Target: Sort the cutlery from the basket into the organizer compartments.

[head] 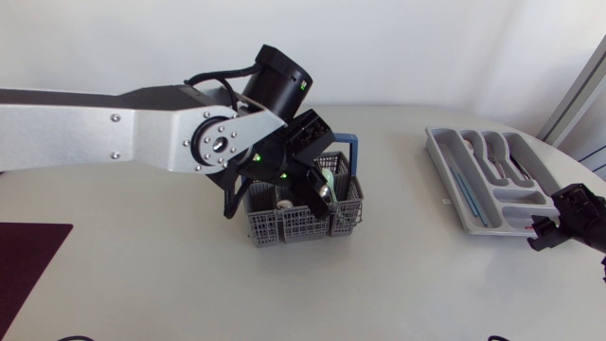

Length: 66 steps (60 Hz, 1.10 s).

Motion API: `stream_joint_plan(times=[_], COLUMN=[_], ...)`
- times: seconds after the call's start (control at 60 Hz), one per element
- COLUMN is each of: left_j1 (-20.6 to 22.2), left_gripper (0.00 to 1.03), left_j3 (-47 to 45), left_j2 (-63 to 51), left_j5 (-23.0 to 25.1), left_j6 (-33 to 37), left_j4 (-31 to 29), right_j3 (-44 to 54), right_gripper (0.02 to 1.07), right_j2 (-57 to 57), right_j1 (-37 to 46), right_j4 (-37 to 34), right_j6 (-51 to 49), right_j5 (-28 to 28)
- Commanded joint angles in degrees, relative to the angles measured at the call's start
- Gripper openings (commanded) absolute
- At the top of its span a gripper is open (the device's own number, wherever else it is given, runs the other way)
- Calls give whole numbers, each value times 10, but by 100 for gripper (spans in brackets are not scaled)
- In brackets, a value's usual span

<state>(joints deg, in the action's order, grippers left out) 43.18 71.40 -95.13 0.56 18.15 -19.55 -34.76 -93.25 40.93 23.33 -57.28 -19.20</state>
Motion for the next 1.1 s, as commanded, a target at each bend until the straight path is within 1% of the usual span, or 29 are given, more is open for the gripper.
stream_joint_plan(times=[0.0, 0.033, 0.133, 0.167, 0.317, 0.5, 0.55, 0.667, 0.733, 0.8, 0.917, 1.083], left_j1=[2, 2, 4, 4, 3, -4, -10, -22, -33, -35, -36, -31], left_gripper=[20, 20, 21, 22, 22, 23, 24, 25, 26, 27, 31, 31], left_j3=[18, 20, 28, 32, 50, 78, 90, 113, 126, 135, 142, 133], left_j2=[-19, -23, -36, -40, -55, -76, -83, -98, -106, -112, -118, -116], left_j5=[-1, -1, 0, 0, 1, 11, 19, 21, 34, 37, 40, 37], left_j6=[-15, -16, -18, -19, -26, -46, -53, -69, -81, -86, -88, -91], left_j4=[-8, -12, -22, -26, -42, -68, -80, -102, -111, -122, -129, -131], right_j3=[15, 17, 18, 18, 19, 37, 40, 39, 38, 40, 37, 36], right_gripper=[92, 97, 102, 102, 102, 102, 102, 102, 102, 102, 102, 102], right_j2=[48, 64, 101, 112, 158, 209, 222, 252, 268, 282, 300, 324], right_j1=[-2, -1, 4, 6, 10, 7, 5, -1, -1, -7, -12, -14], right_j4=[-21, -36, -73, -84, -132, -170, -181, -218, -239, -249, -273, -305], right_j6=[-13, -13, -11, -8, 4, 14, 15, 23, 28, 30, 35, 37], right_j5=[-11, -16, -29, -37, -56, -68, -69, -77, -83, -84, -88, -99])
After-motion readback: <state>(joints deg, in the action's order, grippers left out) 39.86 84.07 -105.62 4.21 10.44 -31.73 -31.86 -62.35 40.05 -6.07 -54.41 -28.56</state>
